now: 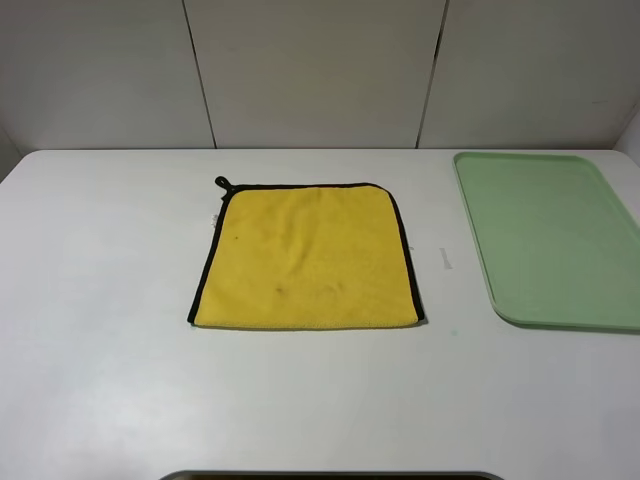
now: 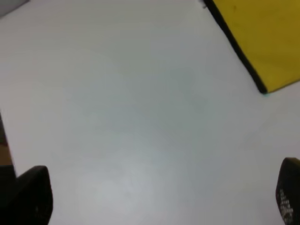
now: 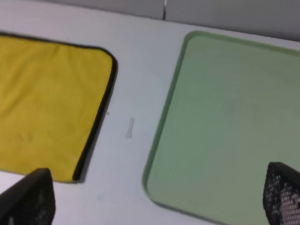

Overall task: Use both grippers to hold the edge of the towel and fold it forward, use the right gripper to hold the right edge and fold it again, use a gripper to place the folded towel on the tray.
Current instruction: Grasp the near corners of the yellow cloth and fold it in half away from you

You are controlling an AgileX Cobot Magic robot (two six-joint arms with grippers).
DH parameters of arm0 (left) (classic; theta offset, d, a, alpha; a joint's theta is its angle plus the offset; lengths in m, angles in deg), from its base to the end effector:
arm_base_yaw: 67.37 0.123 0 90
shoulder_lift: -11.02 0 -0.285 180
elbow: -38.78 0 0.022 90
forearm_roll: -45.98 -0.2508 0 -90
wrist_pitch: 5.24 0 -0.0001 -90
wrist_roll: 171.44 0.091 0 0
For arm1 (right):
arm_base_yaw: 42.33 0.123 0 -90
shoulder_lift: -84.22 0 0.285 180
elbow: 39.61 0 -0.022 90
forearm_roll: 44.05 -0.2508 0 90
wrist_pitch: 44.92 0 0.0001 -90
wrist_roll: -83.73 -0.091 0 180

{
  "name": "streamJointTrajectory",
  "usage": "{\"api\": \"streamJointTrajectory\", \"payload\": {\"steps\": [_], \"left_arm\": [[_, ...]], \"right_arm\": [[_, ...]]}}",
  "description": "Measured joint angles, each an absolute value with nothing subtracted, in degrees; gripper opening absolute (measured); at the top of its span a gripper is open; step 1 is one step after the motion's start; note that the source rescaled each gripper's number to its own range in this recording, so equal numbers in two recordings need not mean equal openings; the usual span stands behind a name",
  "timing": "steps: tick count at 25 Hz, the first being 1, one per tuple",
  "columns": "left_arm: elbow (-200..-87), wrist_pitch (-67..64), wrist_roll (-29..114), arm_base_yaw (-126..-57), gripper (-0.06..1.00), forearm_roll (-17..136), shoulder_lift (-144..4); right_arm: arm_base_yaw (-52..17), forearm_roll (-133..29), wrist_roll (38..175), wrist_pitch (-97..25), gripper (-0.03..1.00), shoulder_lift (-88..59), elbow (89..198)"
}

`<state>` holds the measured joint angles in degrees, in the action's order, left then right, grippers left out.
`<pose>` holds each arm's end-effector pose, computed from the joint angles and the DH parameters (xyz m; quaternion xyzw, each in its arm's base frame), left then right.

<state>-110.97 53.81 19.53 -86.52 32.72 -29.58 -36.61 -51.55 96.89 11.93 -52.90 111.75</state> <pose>0.0837 -0.0101 0.3550 0.2453 0.8659 0.0846 0.4277 0.0917 0.0192 0.3613 -0.1391 0.8875 0.0365 0.4378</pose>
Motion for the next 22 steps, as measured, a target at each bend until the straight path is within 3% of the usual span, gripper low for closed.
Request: {"api": "streamJointTrajectory", "payload": {"steps": [9,17,22], "left_arm": [[-112.2,53.7,22.8,-99.6,0.97,18.5,-39.7],[-112.2,53.5,27.2,-113.9,0.97,17.6,-49.6],[-109.2,50.5,29.0,-117.5,0.97,17.7,-55.7]], "right_arm": [[-35.1,-62.3,113.0,7.1,1.00,-35.5,114.2],[-18.9,-57.4,119.9,2.7,1.00,-22.9,114.3],[-11.7,-51.5,120.3,0.7,1.00,-17.2,114.3]]}}
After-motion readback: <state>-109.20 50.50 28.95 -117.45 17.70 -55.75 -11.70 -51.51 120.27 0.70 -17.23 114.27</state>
